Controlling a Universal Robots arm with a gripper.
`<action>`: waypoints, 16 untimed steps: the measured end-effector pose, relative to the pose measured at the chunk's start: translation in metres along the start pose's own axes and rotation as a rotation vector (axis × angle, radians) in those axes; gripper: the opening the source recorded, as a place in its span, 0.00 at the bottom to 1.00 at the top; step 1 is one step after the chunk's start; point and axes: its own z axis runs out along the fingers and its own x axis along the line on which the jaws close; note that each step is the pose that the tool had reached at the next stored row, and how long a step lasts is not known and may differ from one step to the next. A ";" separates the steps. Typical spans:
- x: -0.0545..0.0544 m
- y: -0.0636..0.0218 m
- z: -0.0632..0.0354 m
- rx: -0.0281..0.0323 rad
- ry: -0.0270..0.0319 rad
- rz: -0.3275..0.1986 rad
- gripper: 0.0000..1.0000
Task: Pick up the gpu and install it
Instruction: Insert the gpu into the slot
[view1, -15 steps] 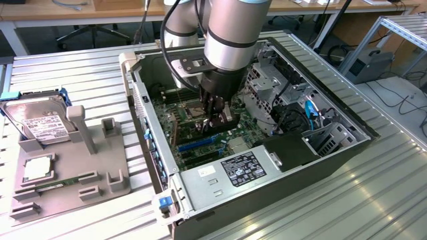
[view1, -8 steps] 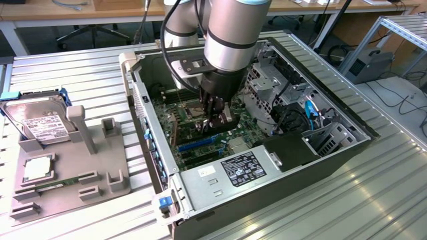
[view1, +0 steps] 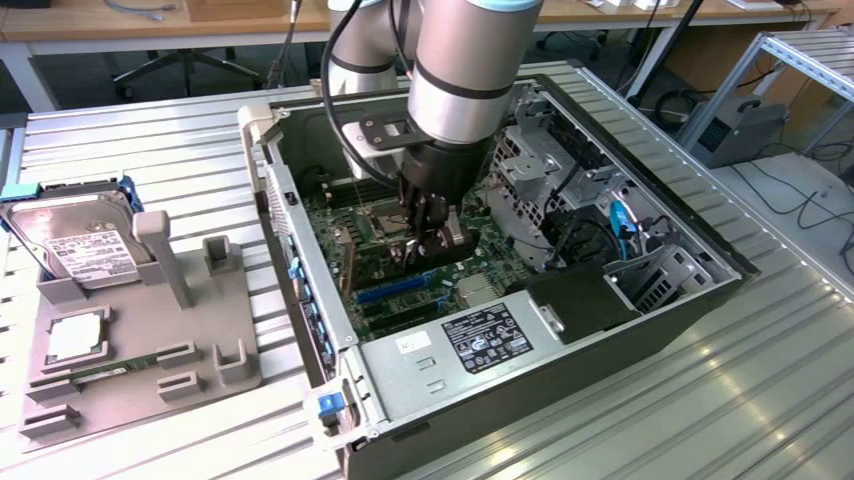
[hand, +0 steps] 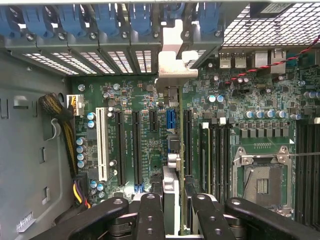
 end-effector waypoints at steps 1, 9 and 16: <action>0.000 0.0000 0.0001 0.0000 0.0000 0.000 0.27; 0.000 0.0001 0.0020 0.0000 -0.0001 0.000 0.27; 0.000 0.0023 0.0052 0.0000 0.0001 0.000 0.27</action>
